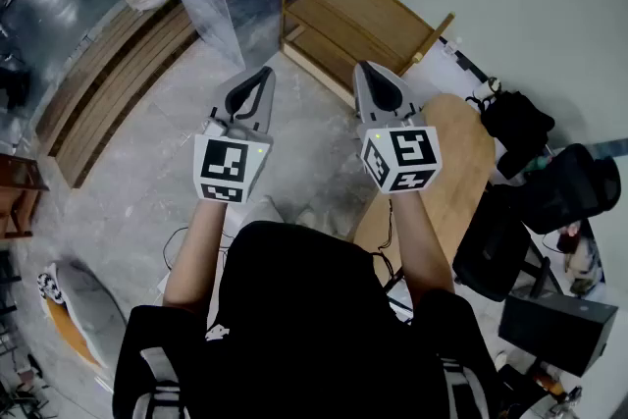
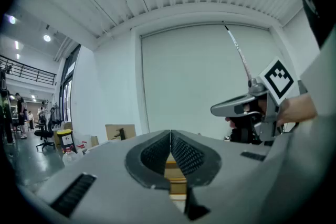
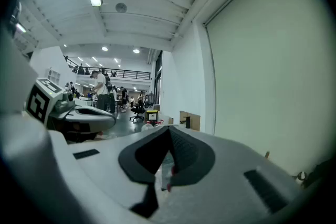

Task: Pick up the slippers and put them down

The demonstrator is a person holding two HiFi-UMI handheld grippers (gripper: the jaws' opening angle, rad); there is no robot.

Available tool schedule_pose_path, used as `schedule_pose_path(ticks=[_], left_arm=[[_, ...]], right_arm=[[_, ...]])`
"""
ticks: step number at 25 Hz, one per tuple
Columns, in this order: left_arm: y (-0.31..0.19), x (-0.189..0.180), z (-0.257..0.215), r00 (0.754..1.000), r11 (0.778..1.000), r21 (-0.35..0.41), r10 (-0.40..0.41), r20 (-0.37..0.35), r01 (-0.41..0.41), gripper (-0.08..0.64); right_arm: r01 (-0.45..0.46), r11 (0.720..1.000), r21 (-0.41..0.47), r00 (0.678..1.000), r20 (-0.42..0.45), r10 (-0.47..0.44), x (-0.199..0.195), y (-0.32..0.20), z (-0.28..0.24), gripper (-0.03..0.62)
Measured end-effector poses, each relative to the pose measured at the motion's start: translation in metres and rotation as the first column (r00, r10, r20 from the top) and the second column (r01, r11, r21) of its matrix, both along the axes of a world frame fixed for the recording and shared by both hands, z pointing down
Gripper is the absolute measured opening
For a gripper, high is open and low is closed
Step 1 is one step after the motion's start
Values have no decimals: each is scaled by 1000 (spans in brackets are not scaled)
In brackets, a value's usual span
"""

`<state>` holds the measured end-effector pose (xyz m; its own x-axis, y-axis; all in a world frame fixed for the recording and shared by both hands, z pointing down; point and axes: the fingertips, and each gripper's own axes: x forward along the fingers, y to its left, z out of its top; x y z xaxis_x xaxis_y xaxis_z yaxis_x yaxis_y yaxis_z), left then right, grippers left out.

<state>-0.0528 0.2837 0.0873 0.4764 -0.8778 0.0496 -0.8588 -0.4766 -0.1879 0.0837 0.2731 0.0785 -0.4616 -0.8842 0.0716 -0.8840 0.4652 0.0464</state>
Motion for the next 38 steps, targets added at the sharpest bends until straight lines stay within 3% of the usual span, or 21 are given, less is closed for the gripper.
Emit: schedule_pose_path(ticks=[7,20,30,38], left_arm=[[6,1,-3,1000,1000,0,3,4,-3,5],[6,4,3,999,999,-3,-34,7,34,5],[-32,-6,7,998,998,-6,-60,-5,60,5],[-87,-2,10,998,999,-22,-50,-25,49,5]], right_arm=[[13,1000,-4,999,38,-13,-1,8,0,-2],[46,999,-24,999,29,-45,9,4,13,-2],[59,998,-2,997,-40,-59,0,-30,17,-2],[56,998,-14,998,-38,-56,2,-84,23,-2]])
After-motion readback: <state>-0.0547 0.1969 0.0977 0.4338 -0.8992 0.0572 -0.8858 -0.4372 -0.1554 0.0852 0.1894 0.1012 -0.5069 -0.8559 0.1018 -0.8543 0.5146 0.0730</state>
